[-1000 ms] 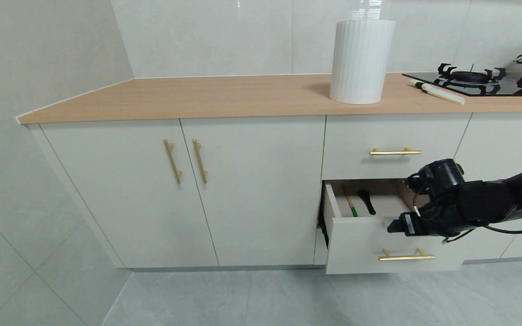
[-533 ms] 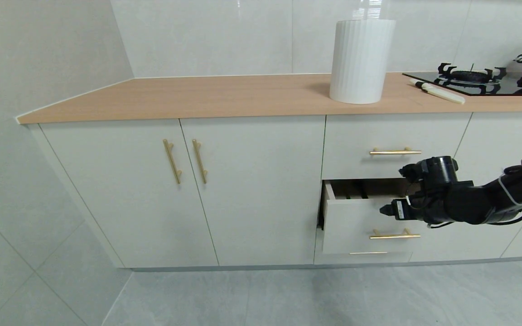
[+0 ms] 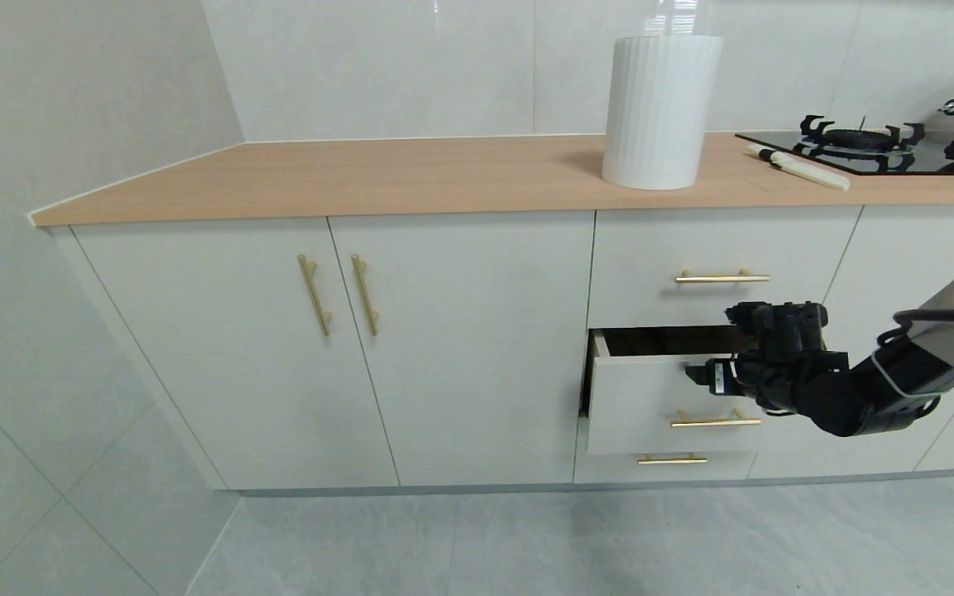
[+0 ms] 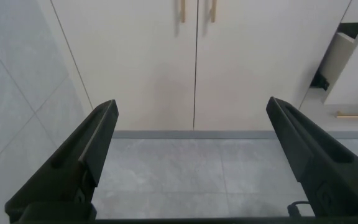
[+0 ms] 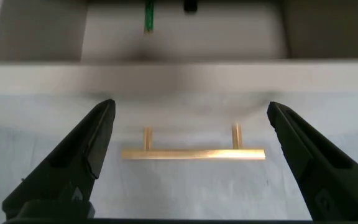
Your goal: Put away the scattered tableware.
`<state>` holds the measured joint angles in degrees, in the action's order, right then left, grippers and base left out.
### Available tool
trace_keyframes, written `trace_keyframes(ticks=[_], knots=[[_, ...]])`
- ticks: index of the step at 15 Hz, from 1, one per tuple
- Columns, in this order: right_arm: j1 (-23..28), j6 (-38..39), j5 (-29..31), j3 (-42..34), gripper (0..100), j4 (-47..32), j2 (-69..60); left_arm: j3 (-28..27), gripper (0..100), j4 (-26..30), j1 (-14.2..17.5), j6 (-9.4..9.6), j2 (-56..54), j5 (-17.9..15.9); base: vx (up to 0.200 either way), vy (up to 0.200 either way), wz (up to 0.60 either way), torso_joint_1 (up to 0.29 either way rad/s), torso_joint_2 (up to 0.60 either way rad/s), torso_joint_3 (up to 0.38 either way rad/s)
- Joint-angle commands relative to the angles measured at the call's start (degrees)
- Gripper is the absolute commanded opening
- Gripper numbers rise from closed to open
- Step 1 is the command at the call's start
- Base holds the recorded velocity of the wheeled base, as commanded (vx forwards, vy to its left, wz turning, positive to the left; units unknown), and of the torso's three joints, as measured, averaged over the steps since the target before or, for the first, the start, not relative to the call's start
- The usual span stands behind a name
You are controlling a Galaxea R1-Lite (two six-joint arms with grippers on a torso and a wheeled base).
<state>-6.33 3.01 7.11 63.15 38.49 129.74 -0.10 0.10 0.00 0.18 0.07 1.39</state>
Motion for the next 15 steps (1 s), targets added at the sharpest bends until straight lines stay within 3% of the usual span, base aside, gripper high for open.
trace_keyframes(ticks=[1,2,5,11,15], knots=[[-0.1,0.1,1.0,-0.2,100,3.5,3.8,0.0,100,0.0,0.0,-0.01,0.0,0.0,0.000,0.000,0.00,0.000,0.00,0.000],[-0.1,0.0,1.4,0.0,100,8.4,6.0,0.0,100,0.0,0.0,-0.01,0.0,0.1,0.000,0.000,0.00,0.000,0.00,0.000],[-0.1,0.0,3.1,0.9,100,12.3,7.8,0.0,100,0.0,0.0,-0.01,0.0,0.0,0.000,0.000,0.00,0.000,0.00,0.000],[0.1,2.6,9.2,7.9,100,14.4,11.6,0.0,100,0.0,0.0,-0.09,0.0,0.0,0.000,0.000,0.00,0.000,0.00,0.000],[0.1,5.0,9.9,10.9,100,14.5,12.3,0.0,100,0.0,0.0,-0.01,0.0,0.0,0.000,0.000,0.00,0.000,0.00,0.000]])
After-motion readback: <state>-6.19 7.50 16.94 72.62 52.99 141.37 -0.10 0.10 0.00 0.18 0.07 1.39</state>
